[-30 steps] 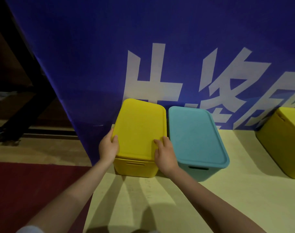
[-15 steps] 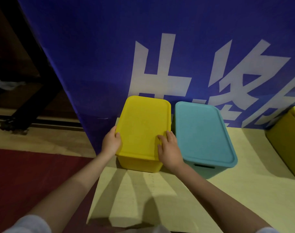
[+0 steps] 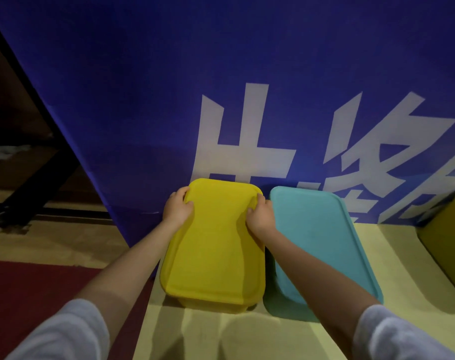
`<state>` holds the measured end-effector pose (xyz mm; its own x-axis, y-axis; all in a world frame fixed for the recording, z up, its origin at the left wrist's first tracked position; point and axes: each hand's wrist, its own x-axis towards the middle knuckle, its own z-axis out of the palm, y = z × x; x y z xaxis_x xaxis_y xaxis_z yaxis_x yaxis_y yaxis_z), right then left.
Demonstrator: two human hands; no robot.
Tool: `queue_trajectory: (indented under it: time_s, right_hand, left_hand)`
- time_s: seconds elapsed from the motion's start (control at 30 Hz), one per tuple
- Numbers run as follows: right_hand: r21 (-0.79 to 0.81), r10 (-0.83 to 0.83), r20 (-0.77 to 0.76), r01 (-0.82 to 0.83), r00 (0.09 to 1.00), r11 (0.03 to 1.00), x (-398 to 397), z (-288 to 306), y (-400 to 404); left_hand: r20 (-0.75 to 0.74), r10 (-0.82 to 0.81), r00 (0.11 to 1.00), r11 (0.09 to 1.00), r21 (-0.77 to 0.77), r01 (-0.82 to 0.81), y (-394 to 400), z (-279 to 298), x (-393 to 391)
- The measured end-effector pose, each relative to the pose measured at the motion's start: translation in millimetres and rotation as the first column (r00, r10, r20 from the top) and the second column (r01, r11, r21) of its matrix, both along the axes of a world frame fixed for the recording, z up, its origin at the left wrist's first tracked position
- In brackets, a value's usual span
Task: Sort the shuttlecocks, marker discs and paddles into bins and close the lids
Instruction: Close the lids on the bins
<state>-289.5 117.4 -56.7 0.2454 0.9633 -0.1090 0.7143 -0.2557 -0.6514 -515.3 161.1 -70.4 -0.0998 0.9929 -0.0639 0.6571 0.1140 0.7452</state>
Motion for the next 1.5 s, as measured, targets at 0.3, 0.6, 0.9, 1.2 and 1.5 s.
queue_trajectory:
  time_s: [0.3, 0.6, 0.9, 1.2, 1.5]
  right_hand:
    - [0.072, -0.092, -0.019, 0.093, 0.996, 0.993, 11, -14, 76]
    - [0.177, 0.061, 0.259, -0.109, 0.964, 0.978, 31, -23, 89]
    - [0.054, 0.108, 0.265, -0.127, 0.958, 0.99, 35, -17, 103]
    - [0.107, 0.051, 0.28, -0.084, 0.959, 0.991, 18, -16, 88]
    - [-0.044, 0.271, 0.343, -0.273, 0.899, 0.961, 3, -14, -24]
  left_hand:
    - [0.288, -0.112, 0.951, 0.994, 0.026, 0.109, 60, -12, 0]
    - [0.347, -0.109, 0.932, 0.991, 0.108, 0.076, 70, -19, -1]
    - [0.231, -0.115, 0.966, 0.989, 0.119, 0.09, 87, -20, 8]
    - [-0.024, -0.075, 0.997, 0.973, 0.215, 0.079, 73, -24, 1]
    - [-0.232, -0.145, 0.962, 0.974, 0.136, 0.18, -29, -20, -8]
